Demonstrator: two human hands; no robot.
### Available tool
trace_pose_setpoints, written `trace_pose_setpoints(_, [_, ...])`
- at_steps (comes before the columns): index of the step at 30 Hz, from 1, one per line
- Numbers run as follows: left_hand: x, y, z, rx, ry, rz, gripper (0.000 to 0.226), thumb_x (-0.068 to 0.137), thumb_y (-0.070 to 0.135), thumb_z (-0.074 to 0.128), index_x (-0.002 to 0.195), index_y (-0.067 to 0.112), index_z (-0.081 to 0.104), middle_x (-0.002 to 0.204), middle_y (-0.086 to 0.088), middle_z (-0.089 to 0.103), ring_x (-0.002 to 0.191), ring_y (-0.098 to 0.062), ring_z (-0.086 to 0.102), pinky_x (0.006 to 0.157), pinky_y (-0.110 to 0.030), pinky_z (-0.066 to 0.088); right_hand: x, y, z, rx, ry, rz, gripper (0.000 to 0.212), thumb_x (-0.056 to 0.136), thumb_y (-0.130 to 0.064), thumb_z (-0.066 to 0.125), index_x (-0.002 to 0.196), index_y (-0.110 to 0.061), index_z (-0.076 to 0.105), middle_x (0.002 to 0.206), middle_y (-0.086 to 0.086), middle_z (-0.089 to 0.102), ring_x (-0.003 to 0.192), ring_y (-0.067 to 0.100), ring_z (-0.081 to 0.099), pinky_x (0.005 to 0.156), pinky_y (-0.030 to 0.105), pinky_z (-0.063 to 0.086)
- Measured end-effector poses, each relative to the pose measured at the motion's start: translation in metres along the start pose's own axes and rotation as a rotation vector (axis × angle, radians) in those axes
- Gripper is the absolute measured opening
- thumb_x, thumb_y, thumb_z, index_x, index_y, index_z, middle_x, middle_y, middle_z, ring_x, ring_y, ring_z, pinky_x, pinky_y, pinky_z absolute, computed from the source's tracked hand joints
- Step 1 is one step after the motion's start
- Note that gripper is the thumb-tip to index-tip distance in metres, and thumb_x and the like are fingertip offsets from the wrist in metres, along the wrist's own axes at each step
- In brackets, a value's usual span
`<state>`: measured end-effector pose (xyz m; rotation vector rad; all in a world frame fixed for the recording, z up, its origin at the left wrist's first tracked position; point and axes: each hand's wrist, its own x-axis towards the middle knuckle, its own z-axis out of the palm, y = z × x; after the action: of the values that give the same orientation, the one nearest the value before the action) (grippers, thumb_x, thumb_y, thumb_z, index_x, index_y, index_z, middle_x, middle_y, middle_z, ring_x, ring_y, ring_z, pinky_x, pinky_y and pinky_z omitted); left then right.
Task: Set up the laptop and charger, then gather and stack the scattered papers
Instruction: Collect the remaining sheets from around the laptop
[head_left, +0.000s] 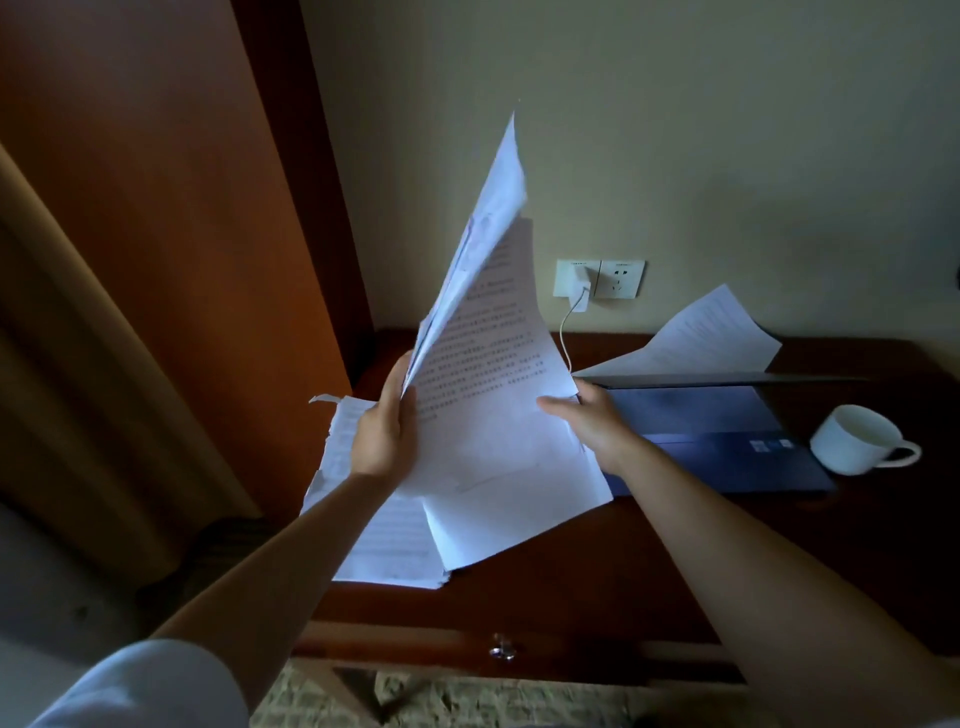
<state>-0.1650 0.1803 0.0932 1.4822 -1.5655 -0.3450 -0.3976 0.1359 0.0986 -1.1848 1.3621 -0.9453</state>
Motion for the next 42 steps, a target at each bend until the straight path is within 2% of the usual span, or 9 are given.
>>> trace_pose_setpoints(6, [0.007,-0.005,0.026,-0.441,-0.032,-0.363,0.017,0.097,0.021,0.051,0.101,0.009,0.064,0.089,0.000,0.066,0.089,-0.026,0.065,0.069,-0.026,0.053,-0.006,0.015,0.015,0.064,0.344,-0.100,0.028,0.091,-0.006,0.057,0.119,-0.002,0.059,0.110,0.007,0.064,0.094,0.018,0.059,0.077,0.027,0.045])
trace_pose_setpoints(12, [0.005,-0.009,0.031,-0.390,-0.116,-0.286,0.026,0.102,0.025,0.040,0.116,0.016,0.061,0.100,0.007,0.067,0.091,-0.010,0.064,0.075,-0.024,0.053,-0.005,0.014,0.010,0.064,0.349,-0.095,0.023,0.090,-0.008,0.059,0.114,-0.006,0.059,0.106,0.004,0.064,0.091,0.021,0.062,0.071,0.028,0.046])
trace_pose_setpoints(18, [0.005,-0.014,0.029,-0.196,-0.122,-0.229,0.022,0.102,0.032,0.035,0.102,0.021,0.055,0.079,0.006,0.061,0.068,-0.016,0.059,0.052,-0.032,0.047,-0.005,0.014,0.003,0.066,0.362,-0.078,0.023,0.089,-0.010,0.059,0.111,-0.011,0.059,0.108,0.008,0.066,0.090,0.023,0.065,0.074,0.036,0.053])
trace_pose_setpoints(23, [0.003,-0.025,0.036,-0.266,-0.160,-0.285,0.020,0.098,0.029,0.047,0.109,0.024,0.062,0.097,0.007,0.069,0.090,-0.015,0.066,0.078,-0.039,0.057,-0.009,0.021,-0.005,0.146,0.274,-0.012,0.022,0.090,-0.006,0.058,0.111,-0.012,0.061,0.103,0.008,0.067,0.084,0.022,0.064,0.073,0.036,0.053])
trace_pose_setpoints(27, [0.004,-0.014,0.038,-0.348,-0.111,-0.257,0.028,0.100,0.026,0.044,0.126,0.021,0.054,0.108,0.007,0.067,0.097,-0.014,0.066,0.080,-0.035,0.057,-0.006,0.017,-0.004,0.155,0.325,-0.064,0.021,0.091,-0.008,0.058,0.111,-0.012,0.060,0.104,0.005,0.066,0.086,0.019,0.063,0.077,0.036,0.052])
trace_pose_setpoints(31, [0.008,-0.006,0.038,-0.473,-0.210,-0.489,0.034,0.095,0.032,0.054,0.128,0.030,0.045,0.109,0.006,0.063,0.090,-0.018,0.067,0.057,-0.039,0.058,-0.002,0.012,-0.006,0.165,0.336,-0.085,0.026,0.092,-0.012,0.058,0.119,-0.011,0.058,0.107,0.003,0.063,0.092,0.019,0.062,0.074,0.031,0.053])
trace_pose_setpoints(34, [0.010,-0.011,0.042,-0.472,-0.219,-0.583,0.036,0.095,0.026,0.056,0.129,0.023,0.048,0.110,0.000,0.064,0.090,-0.022,0.068,0.054,-0.035,0.057,0.000,0.014,-0.005,0.142,0.319,-0.079,0.026,0.093,-0.013,0.057,0.119,-0.009,0.059,0.106,0.003,0.063,0.088,0.016,0.061,0.076,0.032,0.053])
trace_pose_setpoints(38, [0.012,-0.011,0.043,-0.210,-0.101,-0.320,0.034,0.097,0.023,0.050,0.131,0.021,0.047,0.109,0.007,0.061,0.098,-0.018,0.062,0.076,-0.035,0.053,0.005,0.014,-0.006,0.108,0.300,-0.084,0.020,0.091,-0.012,0.060,0.111,-0.009,0.063,0.098,0.004,0.065,0.085,0.017,0.062,0.071,0.028,0.052])
trace_pose_setpoints(42, [0.010,-0.011,0.037,-0.032,-0.017,-0.152,0.033,0.102,0.016,0.039,0.134,0.012,0.042,0.109,-0.003,0.061,0.089,-0.020,0.058,0.075,-0.035,0.051,0.009,0.018,-0.005,-0.135,0.172,-0.169,0.011,0.089,-0.012,0.062,0.094,-0.003,0.068,0.082,0.025,0.065,0.067,0.031,0.055,0.064,0.028,0.037])
